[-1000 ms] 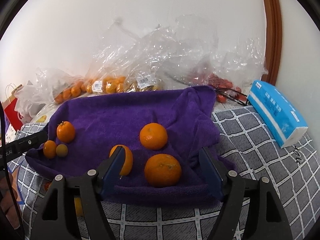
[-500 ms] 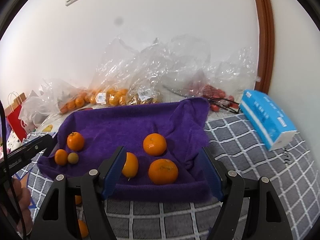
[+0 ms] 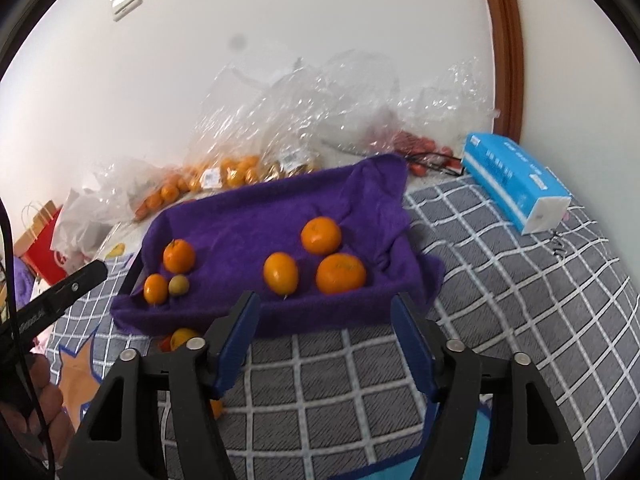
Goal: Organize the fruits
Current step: 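Raise both open tools and move them back toward the loose fruits, then close right gripper on a small orange while left tool moves toward the red tomato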
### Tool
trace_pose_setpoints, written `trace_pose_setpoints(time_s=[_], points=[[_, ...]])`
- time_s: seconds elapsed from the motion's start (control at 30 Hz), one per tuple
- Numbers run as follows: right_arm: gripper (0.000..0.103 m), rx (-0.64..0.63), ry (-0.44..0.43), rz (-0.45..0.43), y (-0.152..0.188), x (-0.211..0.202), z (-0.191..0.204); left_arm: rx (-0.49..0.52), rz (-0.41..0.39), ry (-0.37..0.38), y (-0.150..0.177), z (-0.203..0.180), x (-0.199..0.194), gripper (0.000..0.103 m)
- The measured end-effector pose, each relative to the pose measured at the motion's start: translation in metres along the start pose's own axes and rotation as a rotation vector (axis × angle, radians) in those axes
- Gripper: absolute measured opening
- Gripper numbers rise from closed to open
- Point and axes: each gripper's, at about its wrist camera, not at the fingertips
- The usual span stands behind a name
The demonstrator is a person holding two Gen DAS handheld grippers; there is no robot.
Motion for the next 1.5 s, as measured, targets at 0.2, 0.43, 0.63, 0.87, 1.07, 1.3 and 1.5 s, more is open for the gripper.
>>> trace_pose_setpoints(time_s=[0.2,0.43,0.63,0.87,1.07,1.3,1.5], points=[[0.06,-0.036,-0.013,-0.008,0.018,-0.009,0.014,-0.012,0.11,-0.069,0.04,0.019,0.006,0.051],[0.059,-0.113,0.019,-0.019,0.034,-0.015,0.029,-0.024,0.171,-0.143,0.065,0.03,0.017,0.051],[0.059,-0.083,0.012,-0.017,0.04,-0.013,0.029,-0.037,0.181,-0.113,0.066,0.034,0.017,0.06],[0.058,-0.1,-0.013,0.019,0.043,-0.008,0.033,-0.089,0.158,-0.051,0.067,0.043,0.013,0.06],[0.056,-0.1,-0.031,0.049,0.046,-0.001,0.028,-0.144,0.13,0.01,0.068,0.052,0.008,0.059],[0.05,-0.089,-0.029,0.063,0.045,0.009,0.023,-0.158,0.116,0.035,0.067,0.055,0.007,0.058],[0.046,-0.078,-0.051,0.078,0.044,0.02,0.019,-0.151,0.113,0.048,0.067,0.054,0.006,0.058]])
Point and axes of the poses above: each gripper's, at about its wrist camera, not at the fingertips, and x roughly the way its jaws point, z to its left, y to its underside, and after that the axes turned 7 degrees about y, right-handed
